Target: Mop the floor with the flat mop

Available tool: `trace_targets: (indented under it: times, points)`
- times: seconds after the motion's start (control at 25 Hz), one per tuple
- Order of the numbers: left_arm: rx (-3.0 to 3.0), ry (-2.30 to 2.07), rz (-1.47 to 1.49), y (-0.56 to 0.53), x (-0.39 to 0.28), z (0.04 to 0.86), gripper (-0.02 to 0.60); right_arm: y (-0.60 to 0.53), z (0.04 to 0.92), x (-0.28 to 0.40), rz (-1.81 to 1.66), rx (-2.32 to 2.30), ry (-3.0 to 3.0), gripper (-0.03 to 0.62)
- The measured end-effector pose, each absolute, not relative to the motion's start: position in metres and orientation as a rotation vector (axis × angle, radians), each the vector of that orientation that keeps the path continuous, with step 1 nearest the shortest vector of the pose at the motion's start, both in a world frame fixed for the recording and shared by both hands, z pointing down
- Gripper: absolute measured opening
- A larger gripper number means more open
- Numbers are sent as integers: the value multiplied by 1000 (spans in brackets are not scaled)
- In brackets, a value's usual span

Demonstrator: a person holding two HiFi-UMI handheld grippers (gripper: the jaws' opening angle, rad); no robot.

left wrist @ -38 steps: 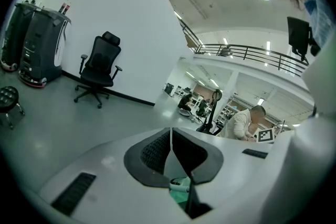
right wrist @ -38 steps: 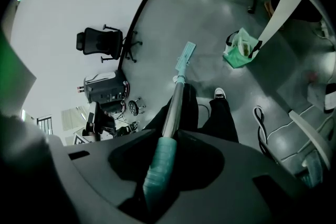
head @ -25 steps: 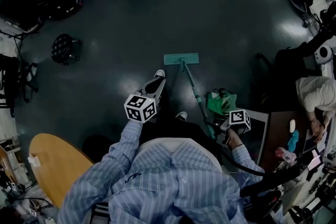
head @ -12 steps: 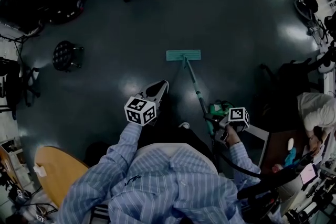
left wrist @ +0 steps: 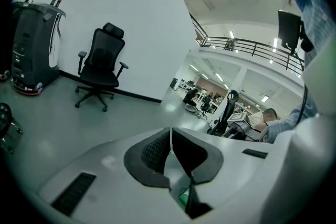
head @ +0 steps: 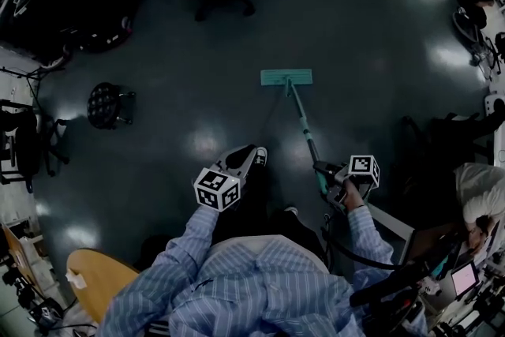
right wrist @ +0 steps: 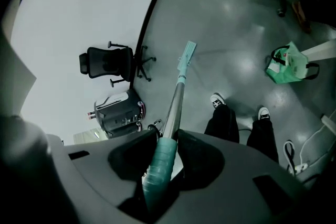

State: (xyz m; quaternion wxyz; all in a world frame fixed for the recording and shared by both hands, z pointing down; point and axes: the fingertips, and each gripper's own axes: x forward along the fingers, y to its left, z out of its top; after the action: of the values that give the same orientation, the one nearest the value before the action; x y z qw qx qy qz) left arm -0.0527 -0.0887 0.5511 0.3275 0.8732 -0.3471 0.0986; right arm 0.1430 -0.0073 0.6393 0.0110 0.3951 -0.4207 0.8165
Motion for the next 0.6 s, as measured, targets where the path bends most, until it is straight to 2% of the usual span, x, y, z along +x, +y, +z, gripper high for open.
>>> trace_targets:
  times: [0.6]
  points:
    - [2238, -890, 273, -185, -94, 579, 15, -243, 689, 102, 2442, 1309, -1357, 123]
